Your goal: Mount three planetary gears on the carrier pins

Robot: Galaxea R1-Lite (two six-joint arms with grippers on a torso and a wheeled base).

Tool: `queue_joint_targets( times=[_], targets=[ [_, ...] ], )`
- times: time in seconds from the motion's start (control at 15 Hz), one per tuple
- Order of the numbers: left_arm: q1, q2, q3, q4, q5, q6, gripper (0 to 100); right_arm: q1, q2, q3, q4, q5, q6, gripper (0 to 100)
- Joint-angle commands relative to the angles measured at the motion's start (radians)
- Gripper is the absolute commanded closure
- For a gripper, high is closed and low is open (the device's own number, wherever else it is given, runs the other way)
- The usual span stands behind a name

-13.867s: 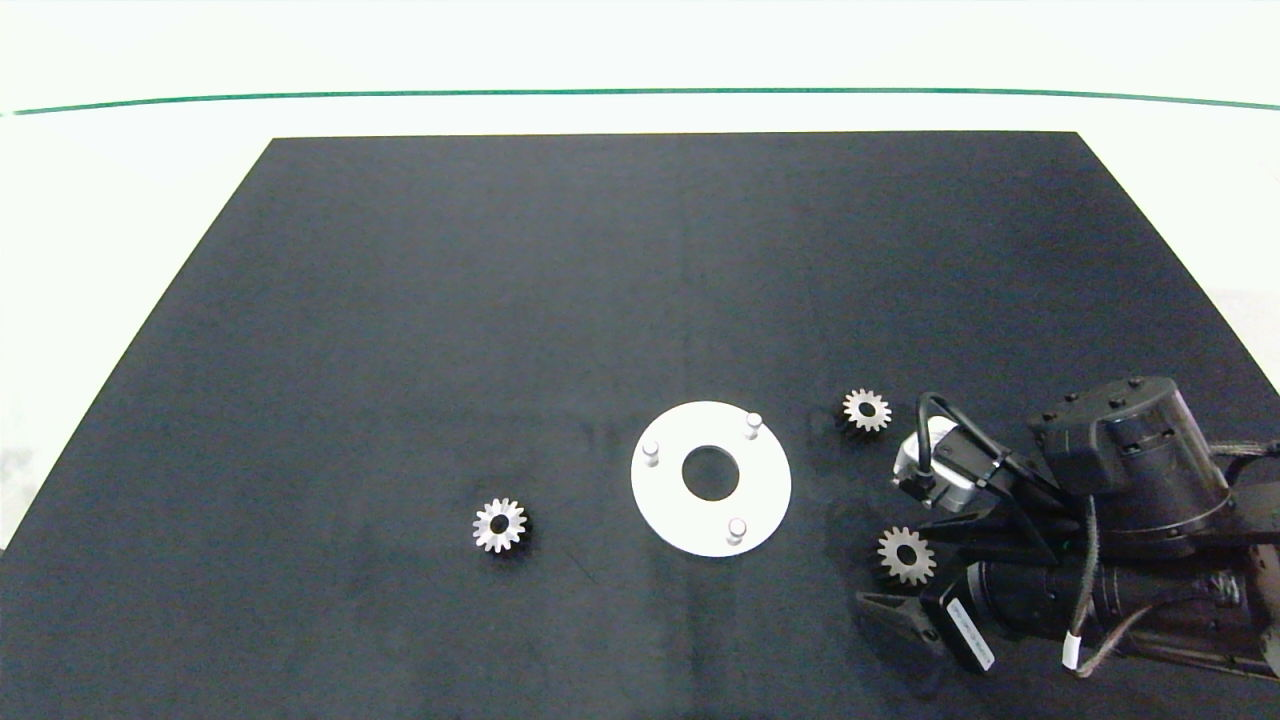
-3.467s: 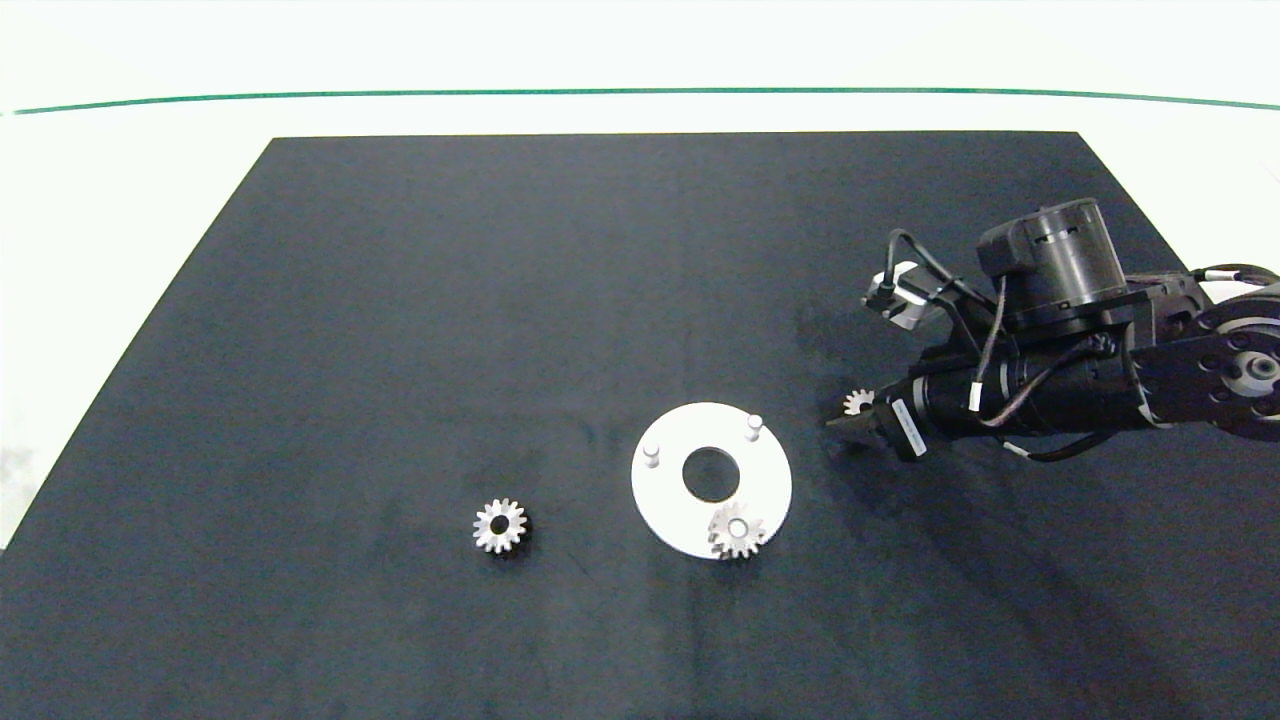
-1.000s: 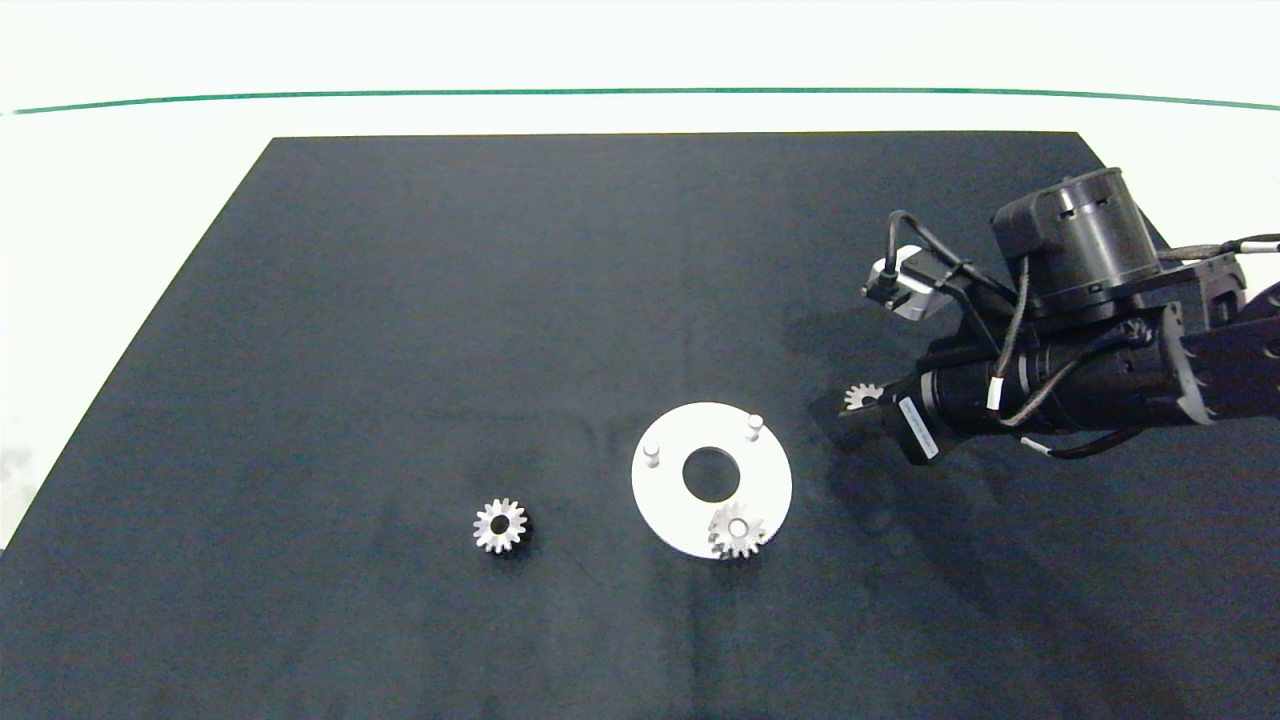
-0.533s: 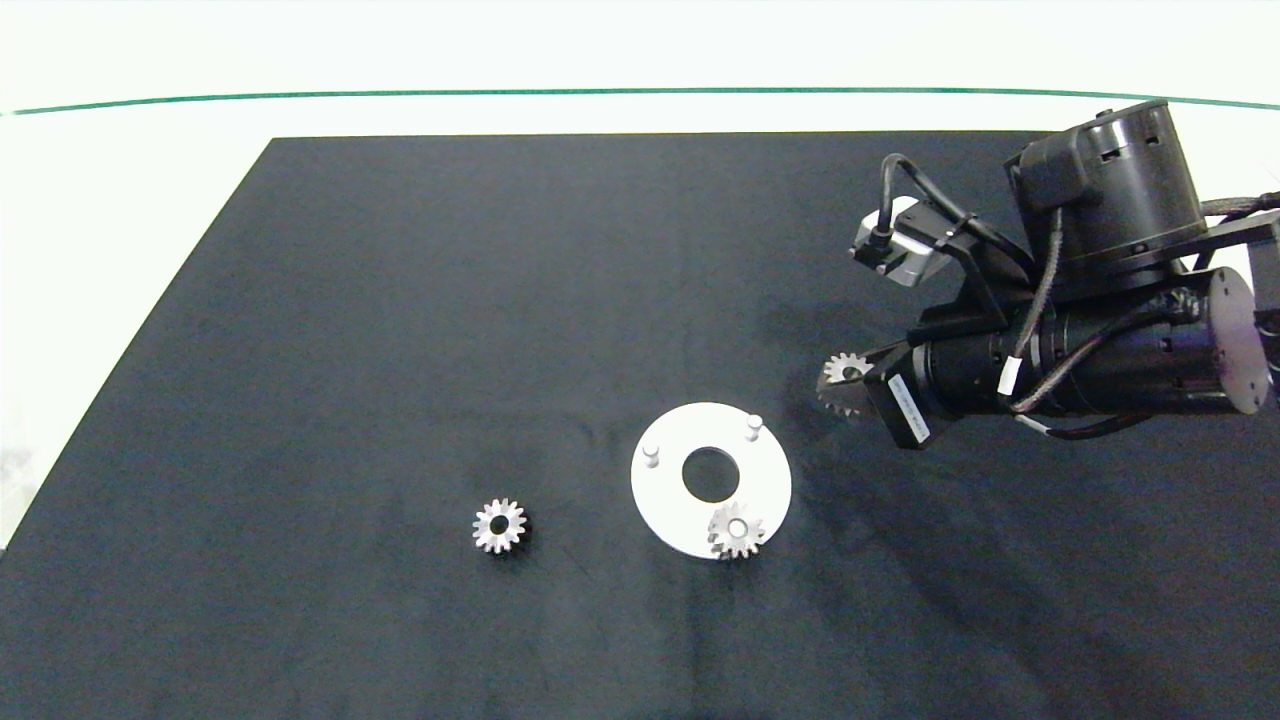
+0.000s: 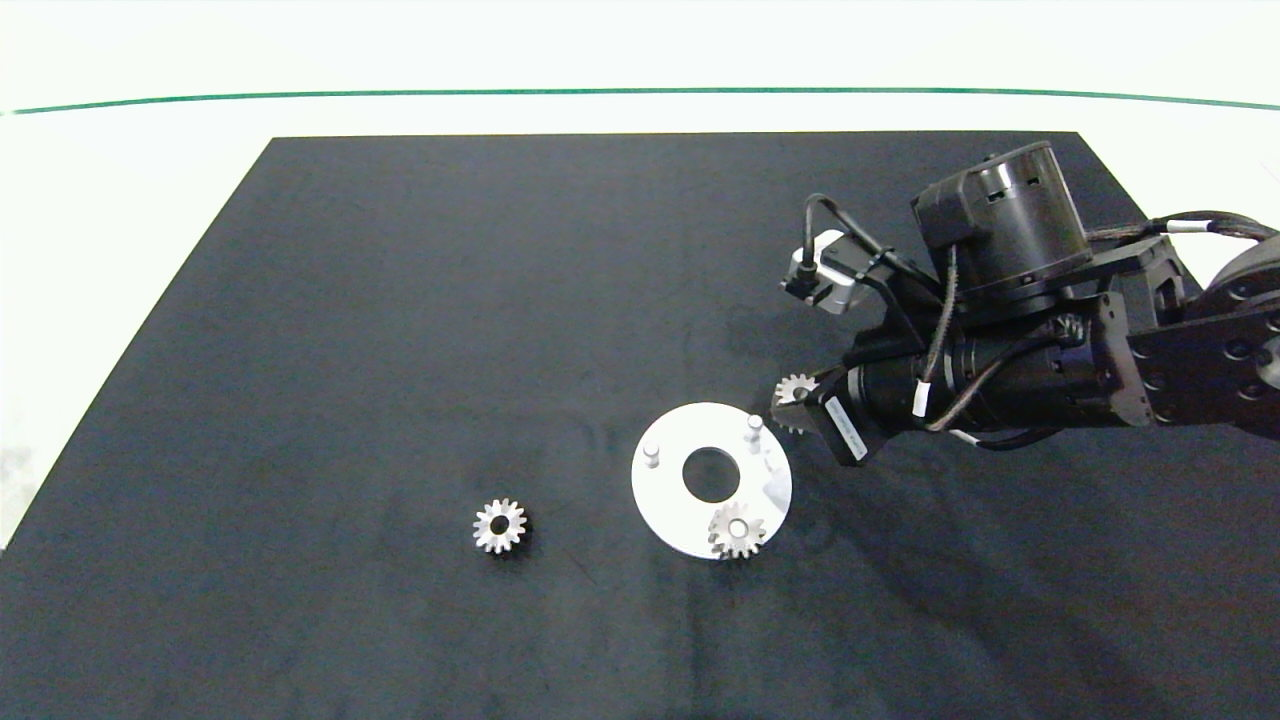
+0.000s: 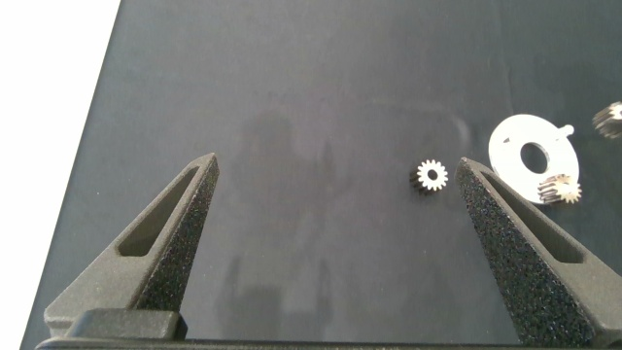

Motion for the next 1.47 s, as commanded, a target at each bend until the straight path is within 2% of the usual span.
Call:
queue_joint_targets(
  times=[0.07, 0.47, 1.47],
  targets=[
    [0.0, -0.001, 0.0, 0.003, 0.0, -0.003, 0, 0.006, 0.037, -0.008, -0.013, -0.001, -0.002, 87],
    [-0.001, -0.001, -0.002, 0.003, 0.0, -0.004, 0, 0.038, 0.063, -0.032, -0.021, -0.001, -0.001, 87],
    [-0.015, -0.006, -0.003, 0.003, 0.0, -0.007, 0, 0.031, 0.065, -0.032, -0.022, 0.006, 0.004, 87]
  ],
)
